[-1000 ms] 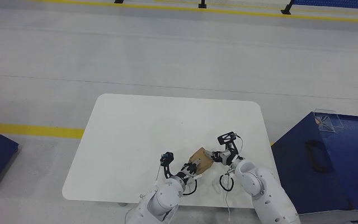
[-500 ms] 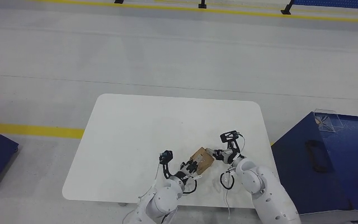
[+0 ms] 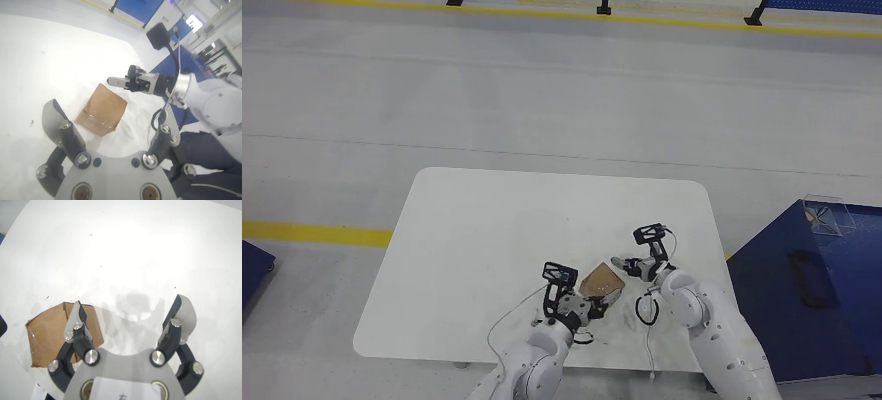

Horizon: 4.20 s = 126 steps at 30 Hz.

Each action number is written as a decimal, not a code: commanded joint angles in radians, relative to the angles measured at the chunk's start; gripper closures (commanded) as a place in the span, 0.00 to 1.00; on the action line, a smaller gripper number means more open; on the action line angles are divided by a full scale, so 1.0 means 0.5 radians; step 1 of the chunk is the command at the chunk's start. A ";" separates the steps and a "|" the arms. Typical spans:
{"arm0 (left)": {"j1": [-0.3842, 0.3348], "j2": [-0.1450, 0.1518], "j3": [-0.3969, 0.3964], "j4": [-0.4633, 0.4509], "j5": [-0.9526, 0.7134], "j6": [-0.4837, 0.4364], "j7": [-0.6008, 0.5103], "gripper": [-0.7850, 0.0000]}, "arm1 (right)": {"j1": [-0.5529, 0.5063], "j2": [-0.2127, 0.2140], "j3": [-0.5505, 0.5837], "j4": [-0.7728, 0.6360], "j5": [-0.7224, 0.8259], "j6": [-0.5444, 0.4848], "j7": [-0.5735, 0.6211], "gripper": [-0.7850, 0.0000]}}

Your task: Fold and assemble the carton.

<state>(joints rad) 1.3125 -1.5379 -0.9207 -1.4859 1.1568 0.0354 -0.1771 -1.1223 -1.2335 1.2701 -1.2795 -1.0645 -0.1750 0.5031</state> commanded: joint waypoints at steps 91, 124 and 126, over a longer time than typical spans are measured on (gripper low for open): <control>0.134 -0.090 0.163 -0.052 -0.209 0.285 0.214 1.00 | -0.049 0.073 0.383 0.060 0.324 -0.040 -0.035 0.00; -0.032 -0.165 0.200 0.282 -0.306 0.415 0.353 1.00 | -0.049 0.073 0.383 0.060 0.324 -0.040 -0.035 0.00; -0.009 -0.170 0.203 0.247 -0.335 0.397 0.421 1.00 | -0.049 0.073 0.383 0.060 0.324 -0.040 -0.035 0.00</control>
<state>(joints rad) 1.3008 -1.6218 -0.8186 -1.3509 1.0021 0.2402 0.0132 -1.1466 -1.1968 1.4616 -1.2495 -0.9025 -0.1950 0.4858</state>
